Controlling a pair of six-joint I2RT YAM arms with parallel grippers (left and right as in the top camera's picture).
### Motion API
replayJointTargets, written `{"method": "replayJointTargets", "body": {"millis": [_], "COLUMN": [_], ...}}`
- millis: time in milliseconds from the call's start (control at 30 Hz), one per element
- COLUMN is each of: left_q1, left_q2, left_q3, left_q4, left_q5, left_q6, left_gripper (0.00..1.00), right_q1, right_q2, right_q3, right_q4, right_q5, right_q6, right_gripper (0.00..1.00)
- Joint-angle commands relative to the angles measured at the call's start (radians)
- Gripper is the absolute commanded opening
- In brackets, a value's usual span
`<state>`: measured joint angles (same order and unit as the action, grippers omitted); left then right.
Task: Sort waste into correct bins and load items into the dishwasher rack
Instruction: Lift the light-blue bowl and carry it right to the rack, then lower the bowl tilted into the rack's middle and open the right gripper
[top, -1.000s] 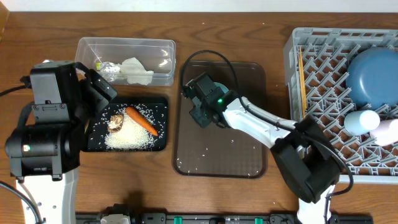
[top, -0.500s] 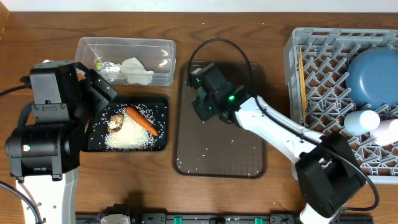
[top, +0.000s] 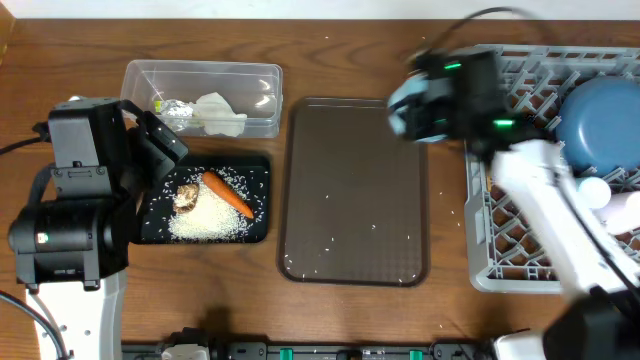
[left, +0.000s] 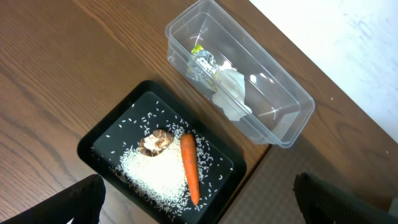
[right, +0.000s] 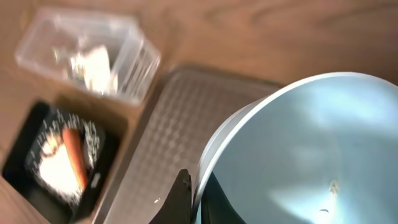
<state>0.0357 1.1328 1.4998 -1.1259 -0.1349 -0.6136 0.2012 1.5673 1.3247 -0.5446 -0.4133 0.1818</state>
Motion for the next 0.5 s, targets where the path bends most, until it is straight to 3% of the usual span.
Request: {"method": "replayJointTargets", "body": {"millis": [0, 200, 467], "left_q1": [-0.002, -0.002, -0.002], "left_q2": [0.003, 0.003, 0.003], "left_q3": [0.003, 0.004, 0.003], "left_q4": [-0.003, -0.003, -0.003], "left_q5": [-0.016, -0.016, -0.016], "left_q6": [-0.002, -0.002, -0.002], "left_gripper": [0.98, 0.98, 0.98], "right_q1": [-0.128, -0.351, -0.517], "right_q2": [-0.082, -0.103, -0.100], "right_q3": [0.003, 0.002, -0.007], "right_q4": [-0.033, -0.114, -0.174], "right_q5": [-0.128, -0.363, -0.408], "right_q6": [-0.004, -0.081, -0.094], "right_gripper": [0.01, 0.01, 0.01]}}
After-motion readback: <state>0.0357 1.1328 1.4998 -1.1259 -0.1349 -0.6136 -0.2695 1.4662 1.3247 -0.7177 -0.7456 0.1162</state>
